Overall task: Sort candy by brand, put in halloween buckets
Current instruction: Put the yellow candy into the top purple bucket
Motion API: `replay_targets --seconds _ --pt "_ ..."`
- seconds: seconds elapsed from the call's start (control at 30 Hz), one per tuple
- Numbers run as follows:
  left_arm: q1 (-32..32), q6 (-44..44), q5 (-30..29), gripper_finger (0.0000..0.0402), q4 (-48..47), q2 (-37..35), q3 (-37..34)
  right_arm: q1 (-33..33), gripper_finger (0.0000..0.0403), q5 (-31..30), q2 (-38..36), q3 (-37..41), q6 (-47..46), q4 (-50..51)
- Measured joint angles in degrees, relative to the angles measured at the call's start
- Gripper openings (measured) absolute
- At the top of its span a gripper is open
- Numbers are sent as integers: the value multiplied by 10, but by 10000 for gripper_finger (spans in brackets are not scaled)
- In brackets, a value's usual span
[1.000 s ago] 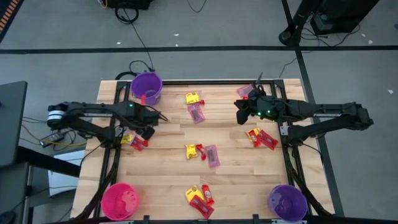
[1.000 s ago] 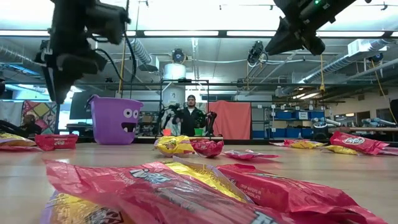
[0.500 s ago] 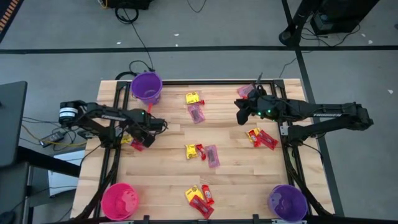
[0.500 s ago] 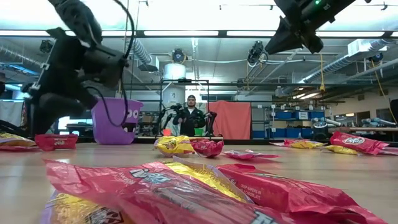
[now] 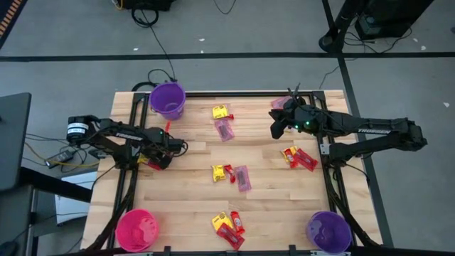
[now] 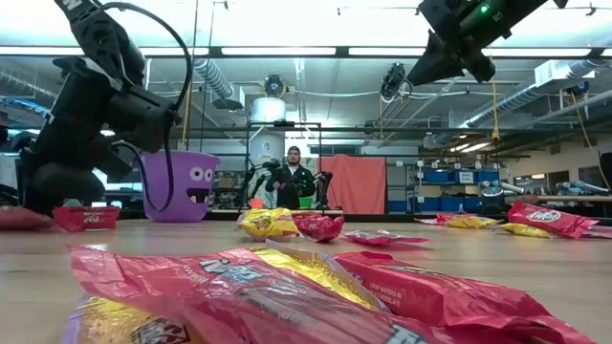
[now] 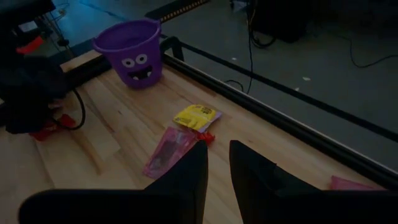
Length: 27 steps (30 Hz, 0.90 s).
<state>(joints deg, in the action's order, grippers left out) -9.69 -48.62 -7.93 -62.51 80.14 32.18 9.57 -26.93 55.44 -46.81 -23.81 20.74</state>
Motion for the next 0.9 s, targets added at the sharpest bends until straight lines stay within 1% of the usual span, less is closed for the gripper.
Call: replay_targets --seconds 0.13,0.23,0.3,0.53,0.63,0.8,0.9 --pt "0 -10 -1 78 -9 0 2 0 80 0 0 0 -1 -9" --pt "0 -5 -3 31 -13 1 17 0 80 0 0 0 -1 -18" --pt "0 2 -4 10 -14 1 32 0 80 0 0 0 -2 -19" --pt "0 37 -4 13 -16 1 110 0 79 14 0 0 -6 -20" --pt "0 78 -4 5 -18 1 153 0 79 15 1 0 2 -20" --pt "-8 151 4 4 -18 1 239 0 79 15 1 0 38 -19" --pt "-23 184 6 4 -27 1 292 0 79 22 1 0 10 -19"
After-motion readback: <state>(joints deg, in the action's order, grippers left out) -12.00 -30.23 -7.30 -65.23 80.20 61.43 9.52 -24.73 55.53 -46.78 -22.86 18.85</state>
